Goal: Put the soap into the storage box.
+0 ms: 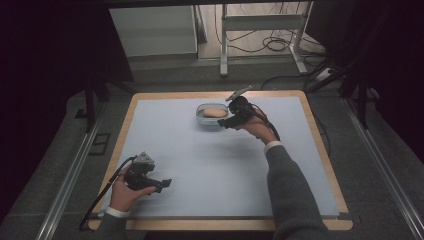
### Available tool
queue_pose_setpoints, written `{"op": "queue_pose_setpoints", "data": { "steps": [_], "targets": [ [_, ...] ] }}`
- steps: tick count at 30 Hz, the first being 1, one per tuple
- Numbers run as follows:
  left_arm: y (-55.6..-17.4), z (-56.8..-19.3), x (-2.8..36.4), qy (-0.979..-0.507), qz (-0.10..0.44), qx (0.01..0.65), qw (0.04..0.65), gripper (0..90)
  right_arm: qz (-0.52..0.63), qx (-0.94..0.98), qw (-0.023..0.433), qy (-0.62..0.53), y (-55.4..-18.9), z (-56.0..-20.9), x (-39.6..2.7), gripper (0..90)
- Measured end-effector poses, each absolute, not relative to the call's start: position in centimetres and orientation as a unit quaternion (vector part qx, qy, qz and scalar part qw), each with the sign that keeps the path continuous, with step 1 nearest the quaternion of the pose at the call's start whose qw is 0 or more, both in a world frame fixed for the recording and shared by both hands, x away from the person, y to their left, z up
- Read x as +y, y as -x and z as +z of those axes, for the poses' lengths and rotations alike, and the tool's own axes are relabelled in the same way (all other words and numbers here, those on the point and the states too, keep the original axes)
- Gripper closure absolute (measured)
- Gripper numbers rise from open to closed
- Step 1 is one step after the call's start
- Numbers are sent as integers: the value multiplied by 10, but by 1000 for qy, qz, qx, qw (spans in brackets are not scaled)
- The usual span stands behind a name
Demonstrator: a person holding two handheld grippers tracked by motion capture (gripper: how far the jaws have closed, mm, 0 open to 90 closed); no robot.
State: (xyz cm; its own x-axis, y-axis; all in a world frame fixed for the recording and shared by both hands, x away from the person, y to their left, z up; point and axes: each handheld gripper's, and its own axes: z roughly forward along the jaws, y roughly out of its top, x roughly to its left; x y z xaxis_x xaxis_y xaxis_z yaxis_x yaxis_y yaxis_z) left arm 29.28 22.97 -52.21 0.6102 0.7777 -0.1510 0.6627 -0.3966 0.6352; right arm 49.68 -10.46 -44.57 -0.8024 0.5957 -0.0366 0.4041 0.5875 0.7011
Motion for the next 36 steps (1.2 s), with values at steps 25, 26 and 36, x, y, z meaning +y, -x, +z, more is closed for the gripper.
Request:
{"op": "queue_pose_setpoints", "data": {
  "steps": [25, 26, 36],
  "targets": [
    [-288, -516, 229, -827, 97, 436, 341, 78, 387, 832, 164, -361, -385, -469, -203, 207],
    [-288, -516, 229, -827, 97, 437, 341, 78, 389, 830, 165, -365, -380, -471, -208, 207],
    [-286, -516, 225, -829, 97, 435, 339, 78, 390, 821, 178, -377, -341, -487, -235, 206]
  ]
}}
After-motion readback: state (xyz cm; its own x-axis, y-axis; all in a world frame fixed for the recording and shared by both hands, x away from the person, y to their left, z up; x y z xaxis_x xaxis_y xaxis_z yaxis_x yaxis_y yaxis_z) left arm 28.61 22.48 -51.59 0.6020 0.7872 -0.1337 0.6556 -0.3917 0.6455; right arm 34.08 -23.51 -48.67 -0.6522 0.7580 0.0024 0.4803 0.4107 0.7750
